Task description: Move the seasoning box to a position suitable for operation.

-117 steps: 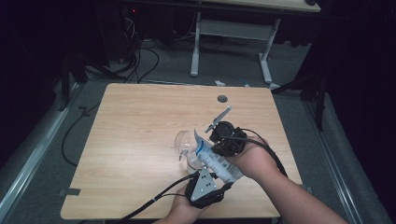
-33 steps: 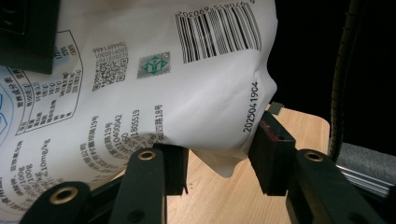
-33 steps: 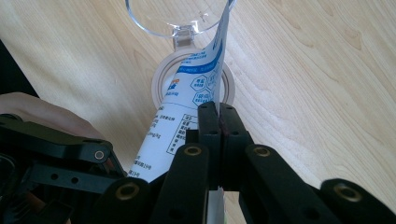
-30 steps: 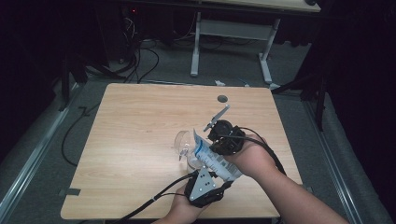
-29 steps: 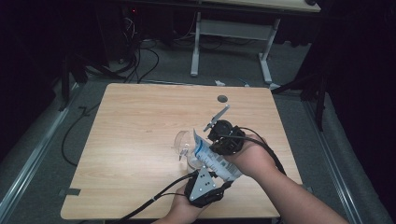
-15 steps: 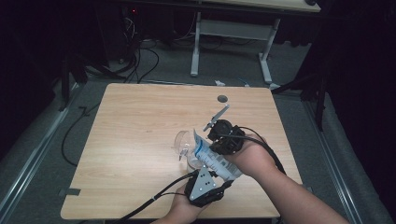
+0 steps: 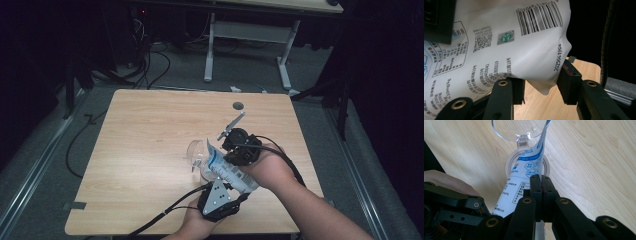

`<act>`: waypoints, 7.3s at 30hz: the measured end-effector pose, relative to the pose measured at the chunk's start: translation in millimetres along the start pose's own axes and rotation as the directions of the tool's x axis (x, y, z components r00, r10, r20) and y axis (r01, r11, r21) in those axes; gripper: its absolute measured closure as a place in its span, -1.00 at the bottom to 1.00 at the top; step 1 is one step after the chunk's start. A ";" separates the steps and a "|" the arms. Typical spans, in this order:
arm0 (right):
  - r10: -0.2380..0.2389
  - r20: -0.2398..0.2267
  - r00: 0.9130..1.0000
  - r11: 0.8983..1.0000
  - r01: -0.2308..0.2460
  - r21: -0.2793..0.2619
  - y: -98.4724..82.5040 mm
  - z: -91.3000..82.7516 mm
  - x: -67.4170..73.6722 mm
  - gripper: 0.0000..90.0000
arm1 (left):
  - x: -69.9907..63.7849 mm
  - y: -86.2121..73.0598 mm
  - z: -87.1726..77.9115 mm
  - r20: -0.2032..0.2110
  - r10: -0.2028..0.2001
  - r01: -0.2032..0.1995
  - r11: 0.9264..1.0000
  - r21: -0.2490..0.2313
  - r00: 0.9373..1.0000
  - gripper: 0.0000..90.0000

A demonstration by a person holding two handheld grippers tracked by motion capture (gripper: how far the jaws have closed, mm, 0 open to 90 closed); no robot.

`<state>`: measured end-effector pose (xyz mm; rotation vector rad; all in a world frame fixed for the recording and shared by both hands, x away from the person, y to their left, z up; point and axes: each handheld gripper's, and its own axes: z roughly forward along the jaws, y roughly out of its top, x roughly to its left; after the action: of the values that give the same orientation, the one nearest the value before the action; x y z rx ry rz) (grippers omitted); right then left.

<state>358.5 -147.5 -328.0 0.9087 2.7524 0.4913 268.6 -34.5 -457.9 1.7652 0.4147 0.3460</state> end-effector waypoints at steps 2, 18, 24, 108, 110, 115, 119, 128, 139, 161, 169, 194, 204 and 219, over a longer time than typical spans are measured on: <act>0.002 0.000 1.000 1.000 -0.002 0.002 0.3 0.1 0.0 1.00 | 0.0 0.1 -0.2 0.000 0.000 0.000 1.000 0.000 1.000 0.37; -0.004 0.001 1.000 1.000 0.004 0.002 1.6 1.5 0.7 1.00 | 0.1 0.2 -0.6 -0.003 -0.003 0.003 1.000 -0.007 1.000 0.38; -0.003 0.001 1.000 1.000 0.003 0.001 1.4 1.7 0.6 1.00 | 0.1 0.3 -0.5 -0.002 -0.003 0.003 1.000 -0.008 1.000 0.38; -0.015 -0.001 1.000 1.000 0.015 0.002 3.8 6.4 0.9 1.00 | 0.7 2.1 -1.3 0.017 -0.023 0.024 1.000 -0.020 1.000 0.31; -0.015 -0.001 1.000 1.000 0.015 0.003 3.8 6.4 0.9 1.00 | 0.8 2.2 -1.4 0.017 -0.023 0.023 1.000 -0.020 1.000 0.31; -0.012 -0.001 1.000 1.000 0.012 0.001 3.8 6.1 1.4 1.00 | 0.7 2.1 -1.7 0.016 -0.021 0.021 1.000 -0.021 1.000 0.31; -0.012 0.003 1.000 1.000 0.012 0.004 3.6 5.4 1.4 1.00 | 0.5 2.0 -1.7 0.017 -0.021 0.021 1.000 -0.021 1.000 0.31; -0.011 0.001 1.000 1.000 0.011 0.000 2.9 5.1 1.2 1.00 | 0.5 2.5 -1.6 0.018 -0.020 0.020 1.000 -0.022 1.000 0.32; -0.011 0.002 1.000 1.000 0.011 0.000 2.5 4.7 0.9 1.00 | 0.5 2.9 -1.7 0.019 -0.018 0.018 1.000 -0.023 1.000 0.33; -0.014 0.001 1.000 1.000 0.014 0.007 3.4 7.9 0.5 1.00 | 0.5 3.8 -0.4 0.016 -0.024 0.024 0.999 -0.022 1.000 0.33; -0.016 0.002 1.000 1.000 0.016 0.005 3.0 7.6 0.5 1.00 | 0.2 3.0 -0.6 0.017 -0.022 0.022 0.999 -0.024 1.000 0.33; -0.002 -0.008 1.000 1.000 0.002 -0.005 -2.0 5.6 1.4 1.00 | -2.5 -0.7 -1.9 0.020 -0.005 0.006 1.000 -0.020 1.000 0.35; 0.005 -0.012 1.000 1.000 -0.006 -0.006 -4.3 6.0 0.6 1.00 | -3.2 -2.5 -1.0 0.024 -0.004 0.005 1.000 -0.016 1.000 0.36; 0.001 -0.011 1.000 1.000 -0.001 -0.006 -3.0 5.6 2.0 1.00 | -1.5 -6.8 -3.4 0.023 0.003 -0.003 1.000 -0.013 1.000 0.36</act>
<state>356.9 -147.2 -334.4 0.9087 2.7590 0.5067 265.1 -30.9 -463.8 1.7558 0.3929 0.3299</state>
